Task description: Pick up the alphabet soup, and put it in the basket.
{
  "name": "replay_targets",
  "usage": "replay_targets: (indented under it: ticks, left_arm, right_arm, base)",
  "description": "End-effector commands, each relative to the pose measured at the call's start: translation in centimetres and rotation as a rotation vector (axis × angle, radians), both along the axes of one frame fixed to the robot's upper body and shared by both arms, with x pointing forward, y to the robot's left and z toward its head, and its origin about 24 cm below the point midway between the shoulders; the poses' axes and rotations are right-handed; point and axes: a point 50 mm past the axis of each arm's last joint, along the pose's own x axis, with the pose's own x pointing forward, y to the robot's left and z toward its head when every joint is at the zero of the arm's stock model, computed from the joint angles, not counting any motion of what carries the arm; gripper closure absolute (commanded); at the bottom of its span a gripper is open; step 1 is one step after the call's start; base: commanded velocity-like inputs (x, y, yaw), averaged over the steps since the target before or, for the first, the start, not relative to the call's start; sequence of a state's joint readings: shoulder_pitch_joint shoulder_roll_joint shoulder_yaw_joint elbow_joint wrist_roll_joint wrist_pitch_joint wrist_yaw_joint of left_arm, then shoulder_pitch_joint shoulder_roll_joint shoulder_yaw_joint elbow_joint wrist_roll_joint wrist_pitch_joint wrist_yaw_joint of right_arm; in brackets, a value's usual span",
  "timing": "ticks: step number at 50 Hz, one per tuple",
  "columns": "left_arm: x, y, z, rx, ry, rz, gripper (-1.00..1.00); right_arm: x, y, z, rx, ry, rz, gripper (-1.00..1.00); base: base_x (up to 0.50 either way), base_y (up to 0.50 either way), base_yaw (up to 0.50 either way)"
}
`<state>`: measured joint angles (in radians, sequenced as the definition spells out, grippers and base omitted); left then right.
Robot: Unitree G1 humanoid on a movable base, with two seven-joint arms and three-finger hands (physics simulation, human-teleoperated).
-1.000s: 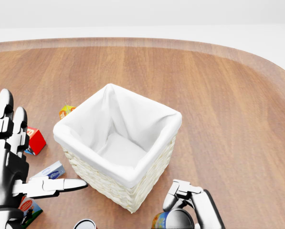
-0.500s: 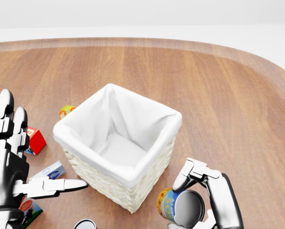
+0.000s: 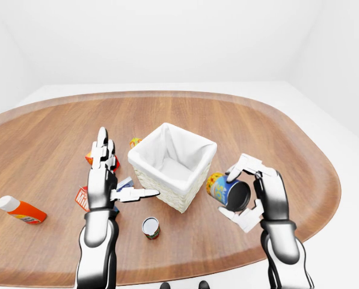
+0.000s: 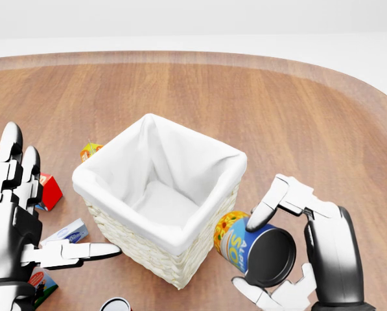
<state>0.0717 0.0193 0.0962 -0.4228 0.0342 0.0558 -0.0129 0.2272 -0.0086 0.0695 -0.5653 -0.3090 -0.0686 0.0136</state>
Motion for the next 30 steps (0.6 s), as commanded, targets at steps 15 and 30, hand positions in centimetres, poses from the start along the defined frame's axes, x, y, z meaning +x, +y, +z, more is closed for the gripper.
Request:
replay_targets:
  ticks: [15, 30]
  left_arm:
    - [0.1, 0.0, -0.1, 0.0, 0.003, 0.001, -1.0]
    - [0.0, 0.2, 0.0, -0.003, -0.001, 0.003, -1.0]
  right_arm:
    - [1.7, 2.0, 6.9, 0.034, -0.257, 0.028, 1.0]
    - [5.2, 3.6, 5.6, 0.008, -0.171, 0.03, 1.0]
  base:
    - [0.0, 0.0, 0.0]
    - [0.0, 0.0, 0.0]
